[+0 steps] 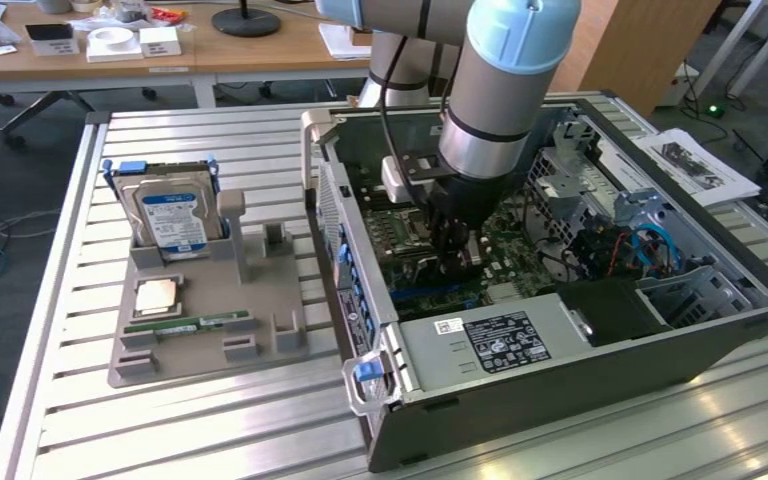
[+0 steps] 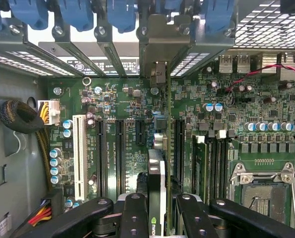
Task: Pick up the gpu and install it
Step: 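Insert the gpu into the slot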
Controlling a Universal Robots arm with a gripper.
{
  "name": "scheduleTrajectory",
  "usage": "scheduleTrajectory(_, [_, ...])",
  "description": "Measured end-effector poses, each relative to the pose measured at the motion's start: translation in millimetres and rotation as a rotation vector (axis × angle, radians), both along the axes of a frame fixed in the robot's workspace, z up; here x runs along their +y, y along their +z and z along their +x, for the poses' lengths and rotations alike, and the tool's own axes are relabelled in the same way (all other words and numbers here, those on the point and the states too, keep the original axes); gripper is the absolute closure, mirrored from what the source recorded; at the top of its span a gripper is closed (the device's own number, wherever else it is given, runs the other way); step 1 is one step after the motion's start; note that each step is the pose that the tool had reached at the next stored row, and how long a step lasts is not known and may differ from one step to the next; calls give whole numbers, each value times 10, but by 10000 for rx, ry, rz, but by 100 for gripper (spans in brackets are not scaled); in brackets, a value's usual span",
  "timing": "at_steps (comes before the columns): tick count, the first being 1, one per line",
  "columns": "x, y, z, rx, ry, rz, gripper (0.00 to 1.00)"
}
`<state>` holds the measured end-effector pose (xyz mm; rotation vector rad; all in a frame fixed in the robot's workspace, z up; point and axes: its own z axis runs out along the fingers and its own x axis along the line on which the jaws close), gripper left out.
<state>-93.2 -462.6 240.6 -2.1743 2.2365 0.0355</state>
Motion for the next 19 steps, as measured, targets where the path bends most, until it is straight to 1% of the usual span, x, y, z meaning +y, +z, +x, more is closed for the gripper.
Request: scheduleTrajectory(19, [0,-16,-1,-1,0,-1,73])
